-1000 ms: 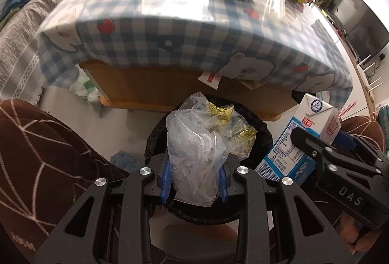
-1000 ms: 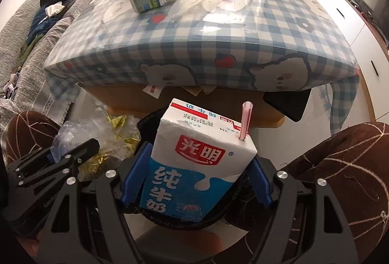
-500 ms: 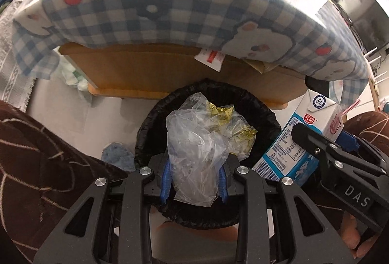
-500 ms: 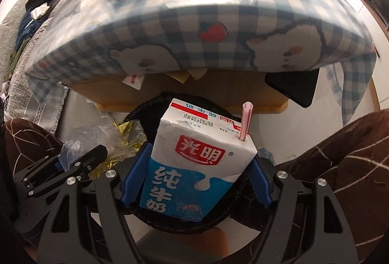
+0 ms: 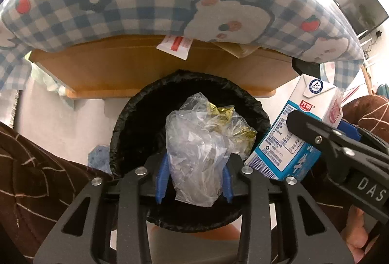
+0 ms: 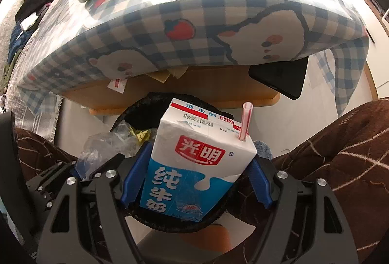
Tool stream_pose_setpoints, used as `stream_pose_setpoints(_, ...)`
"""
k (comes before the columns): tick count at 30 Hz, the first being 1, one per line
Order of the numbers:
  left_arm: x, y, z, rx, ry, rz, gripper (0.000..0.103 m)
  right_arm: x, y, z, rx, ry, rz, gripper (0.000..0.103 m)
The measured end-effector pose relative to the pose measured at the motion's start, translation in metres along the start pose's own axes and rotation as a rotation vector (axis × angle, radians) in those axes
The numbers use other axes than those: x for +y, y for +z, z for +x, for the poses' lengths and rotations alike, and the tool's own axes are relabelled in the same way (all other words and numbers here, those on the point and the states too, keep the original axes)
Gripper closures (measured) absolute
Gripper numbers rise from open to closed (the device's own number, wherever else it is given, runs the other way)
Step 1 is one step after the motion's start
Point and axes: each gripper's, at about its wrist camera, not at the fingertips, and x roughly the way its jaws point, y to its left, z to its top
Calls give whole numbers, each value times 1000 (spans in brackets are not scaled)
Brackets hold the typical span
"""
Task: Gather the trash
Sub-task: 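Open the left tool to drop the clear wrapper bag into the bin, then open the right tool to drop the milk carton into the bin, then move both open tools back over the table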
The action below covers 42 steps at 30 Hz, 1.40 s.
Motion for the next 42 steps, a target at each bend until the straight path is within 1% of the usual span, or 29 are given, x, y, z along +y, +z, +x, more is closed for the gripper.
stream_pose_setpoints(1, 1, -1, -2, -3, 3, 2, 64, 1, -1, 0, 0, -1, -5, 32)
stream_pose_setpoints(2, 1, -1, -4, -4, 2, 4, 60, 2, -1, -1, 0, -1, -9, 32)
stream_pose_setpoints(3, 3, -2, -6, -11, 7, 1, 52, 3, -1, -1, 1, -1, -12, 32)
stream_pose_setpoints(5, 6, -2, -13, -30, 13, -14, 43, 4, -2, -2, 1, 0, -14, 32)
stream_pose_setpoints(7, 9, -2, -18, -41, 17, -19, 37, 3, -1, -2, 3, 2, -13, 32)
stream_pose_setpoints(9, 13, -3, -24, -54, 23, -30, 28, 4, -1, -2, 3, 0, -19, 32)
stream_pose_setpoints(13, 23, -5, -32, -79, 53, -30, 22, 6, -1, -1, 4, 7, -34, 32)
stream_pose_setpoints(15, 31, -5, -34, -88, 97, -30, 18, 10, -2, 2, 7, 28, -46, 32)
stream_pose_setpoints(16, 36, -5, -36, -89, 93, -44, 16, 11, -3, 4, 11, 31, -48, 32)
stream_pose_setpoints(18, 43, -4, -38, -87, 86, -65, 9, 15, -4, 6, 17, 38, -54, 32)
stream_pose_setpoints(20, 49, -3, -41, -98, 97, -75, 6, 19, -4, 8, 20, 39, -64, 32)
stream_pose_setpoints(25, 58, -3, -40, -95, 117, -89, 6, 29, -4, 11, 23, 42, -88, 32)
stream_pose_setpoints(37, 54, -3, -35, -90, 128, -99, 6, 34, -5, 15, 39, 34, -98, 31)
stream_pose_setpoints(39, 54, -3, -34, -89, 126, -99, 6, 33, -5, 14, 36, 34, -96, 30)
stream_pose_setpoints(42, 55, -3, -35, -93, 117, -101, 6, 29, -5, 8, 23, 28, -94, 25)
